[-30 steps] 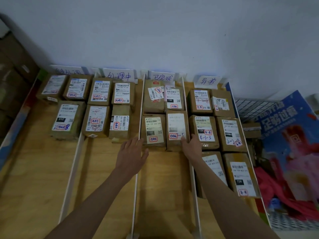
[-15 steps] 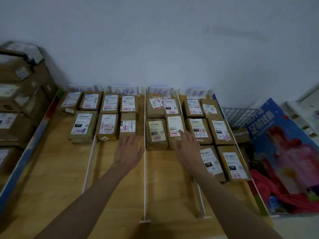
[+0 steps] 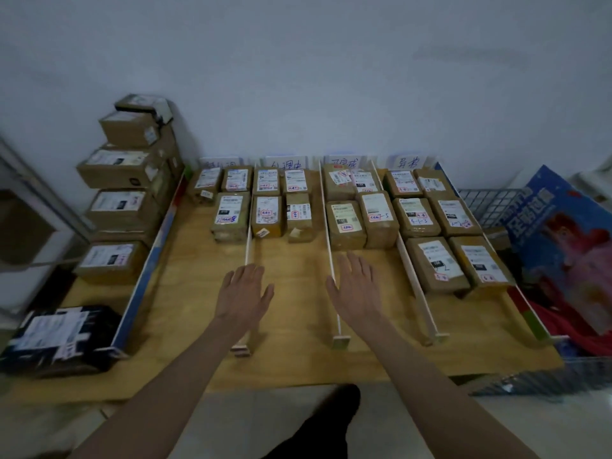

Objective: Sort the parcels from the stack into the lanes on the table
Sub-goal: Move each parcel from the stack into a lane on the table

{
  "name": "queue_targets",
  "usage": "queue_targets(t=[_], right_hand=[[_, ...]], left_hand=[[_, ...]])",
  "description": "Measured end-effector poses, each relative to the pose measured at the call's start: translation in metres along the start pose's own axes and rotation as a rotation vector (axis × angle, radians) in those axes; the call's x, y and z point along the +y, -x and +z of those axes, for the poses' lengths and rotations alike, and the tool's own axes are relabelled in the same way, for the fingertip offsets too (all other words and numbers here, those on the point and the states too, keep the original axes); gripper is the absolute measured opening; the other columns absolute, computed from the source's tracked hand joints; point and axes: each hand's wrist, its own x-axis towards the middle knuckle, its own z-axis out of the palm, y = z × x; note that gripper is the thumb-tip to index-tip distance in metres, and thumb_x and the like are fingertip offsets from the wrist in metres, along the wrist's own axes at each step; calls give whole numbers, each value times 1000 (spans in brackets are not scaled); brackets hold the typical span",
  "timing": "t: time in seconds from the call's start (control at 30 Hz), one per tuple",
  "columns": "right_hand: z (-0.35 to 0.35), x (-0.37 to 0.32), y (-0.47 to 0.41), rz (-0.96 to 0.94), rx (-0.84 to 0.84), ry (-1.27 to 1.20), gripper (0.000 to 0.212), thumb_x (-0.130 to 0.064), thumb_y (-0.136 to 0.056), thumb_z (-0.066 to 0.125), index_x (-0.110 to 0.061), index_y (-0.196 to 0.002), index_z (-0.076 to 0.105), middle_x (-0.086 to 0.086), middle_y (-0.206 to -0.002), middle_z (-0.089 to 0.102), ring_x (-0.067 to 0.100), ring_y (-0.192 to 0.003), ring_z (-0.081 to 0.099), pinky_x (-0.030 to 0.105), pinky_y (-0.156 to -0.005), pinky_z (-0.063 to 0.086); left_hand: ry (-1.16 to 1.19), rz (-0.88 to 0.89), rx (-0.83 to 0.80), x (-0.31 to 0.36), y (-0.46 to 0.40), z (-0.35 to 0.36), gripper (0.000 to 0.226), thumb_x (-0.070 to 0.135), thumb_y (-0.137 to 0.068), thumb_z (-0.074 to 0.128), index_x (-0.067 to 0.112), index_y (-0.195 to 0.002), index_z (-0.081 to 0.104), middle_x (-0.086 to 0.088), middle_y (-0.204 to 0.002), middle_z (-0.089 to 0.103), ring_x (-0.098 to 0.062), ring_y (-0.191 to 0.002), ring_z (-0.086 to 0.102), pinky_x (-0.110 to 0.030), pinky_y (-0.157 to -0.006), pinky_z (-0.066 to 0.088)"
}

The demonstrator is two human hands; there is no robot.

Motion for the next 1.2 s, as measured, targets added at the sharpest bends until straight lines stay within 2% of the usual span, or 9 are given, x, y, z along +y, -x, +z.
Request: queue_targets(t=[0.23,0.47,0.67,0.93,1.07,1.2], right_hand=[[13,-67,56,-88,-36,20,58,-45,-102,36,-22,-154,28,4,-160,27,27,-147,23,47,-120,16],[32,-144,62,-173,-71,-1,55,-42,-102,37,-21,-153,30,4,-158,31,27,-145,28,45,-120,20],[71,-224,52,-234,-121,-32,55,-41,-101,38,-22,-151,30,1,-155,35,25,-142,32,42,-118,23],[133,-346,34,-219,-234,-74,53,-41,-102,38,-23,-151,32,0,-152,40,23,-140,35,40,-118,27],[158,-397,30,-199,-322,-94,51,-35,-102,40,-21,-151,31,1,-153,39,24,-141,34,40,-118,26],[180,-439,22,-215,-383,-101,48,-26,-102,41,-19,-149,33,2,-152,39,25,-140,34,39,-116,26]], left_hand=[[1,-98,-19,-61,73,-4,55,49,-102,32,20,-149,38,-2,-153,38,-20,-141,35,-38,-117,24],[7,-202,-9,-147,115,-12,56,51,-102,31,19,-147,39,-2,-151,41,-23,-138,38,-41,-116,29],[36,-286,8,-231,129,-2,52,49,-101,37,16,-140,47,-6,-141,51,-26,-130,47,-43,-110,34],[104,-360,-59,-373,124,21,55,48,-101,36,17,-146,41,-6,-151,42,-25,-139,38,-44,-117,26],[145,-388,-119,-426,120,42,55,47,-100,37,18,-146,41,-5,-148,44,-26,-136,41,-47,-113,32],[223,-407,-227,-444,120,66,62,49,-101,31,20,-155,23,-4,-161,22,-27,-145,26,-45,-117,22]])
